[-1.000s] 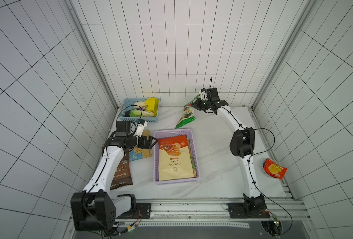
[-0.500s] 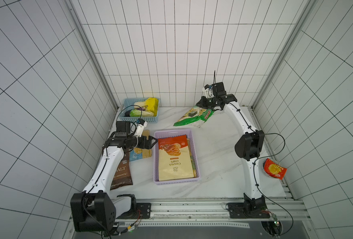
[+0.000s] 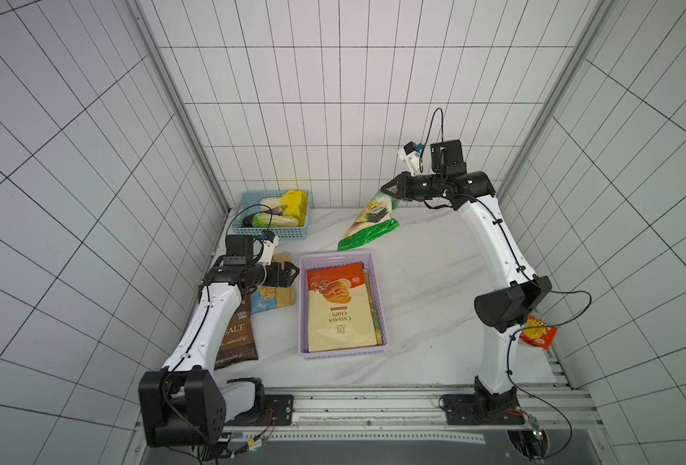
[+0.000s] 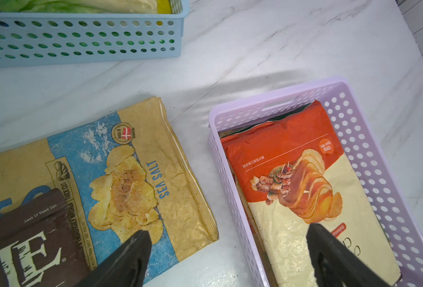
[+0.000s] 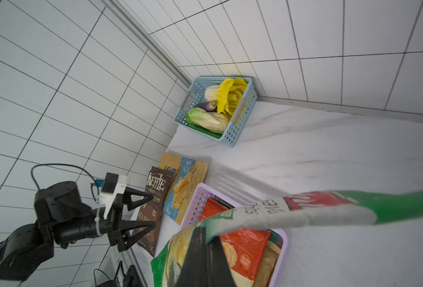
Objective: Put the potato chips into the basket
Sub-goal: Pick up the potato chip from the center of the board, then place the potato chip in the basket.
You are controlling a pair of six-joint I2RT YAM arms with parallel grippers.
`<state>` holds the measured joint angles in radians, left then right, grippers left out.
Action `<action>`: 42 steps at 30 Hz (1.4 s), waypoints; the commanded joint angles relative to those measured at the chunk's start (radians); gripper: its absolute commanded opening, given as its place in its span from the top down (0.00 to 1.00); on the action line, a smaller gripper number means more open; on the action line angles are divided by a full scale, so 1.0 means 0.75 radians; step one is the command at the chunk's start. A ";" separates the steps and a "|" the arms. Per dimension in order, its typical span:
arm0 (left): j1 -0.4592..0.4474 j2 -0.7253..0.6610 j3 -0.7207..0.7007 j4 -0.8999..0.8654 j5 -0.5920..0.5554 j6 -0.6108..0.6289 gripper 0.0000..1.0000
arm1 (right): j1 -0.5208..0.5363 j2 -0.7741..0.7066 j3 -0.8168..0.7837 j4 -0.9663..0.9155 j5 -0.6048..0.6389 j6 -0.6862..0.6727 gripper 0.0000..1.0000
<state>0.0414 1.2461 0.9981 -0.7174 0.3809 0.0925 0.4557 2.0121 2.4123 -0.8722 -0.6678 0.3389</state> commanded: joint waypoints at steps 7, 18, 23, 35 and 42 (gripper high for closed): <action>0.042 0.058 0.033 0.008 -0.082 -0.035 0.04 | 0.225 -0.110 -0.084 0.008 -0.166 0.037 1.00; 0.053 0.057 0.040 0.010 -0.061 -0.044 0.04 | 0.436 -0.012 -0.283 0.304 -0.154 0.190 1.00; 0.055 0.049 0.038 0.005 -0.054 -0.044 0.04 | 0.483 0.133 -0.189 0.311 -0.203 0.189 1.00; 0.063 0.040 0.037 0.007 -0.047 -0.044 0.04 | 0.527 0.179 -0.231 0.195 -0.262 0.075 1.00; 0.063 0.037 0.037 0.007 -0.040 -0.046 0.04 | 0.546 -0.011 -0.510 0.196 -0.164 0.016 1.00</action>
<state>0.0826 1.2873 1.0058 -0.7185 0.3382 0.0620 0.8555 2.0968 2.1075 -0.7097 -0.8280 0.3927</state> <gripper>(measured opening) 0.962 0.043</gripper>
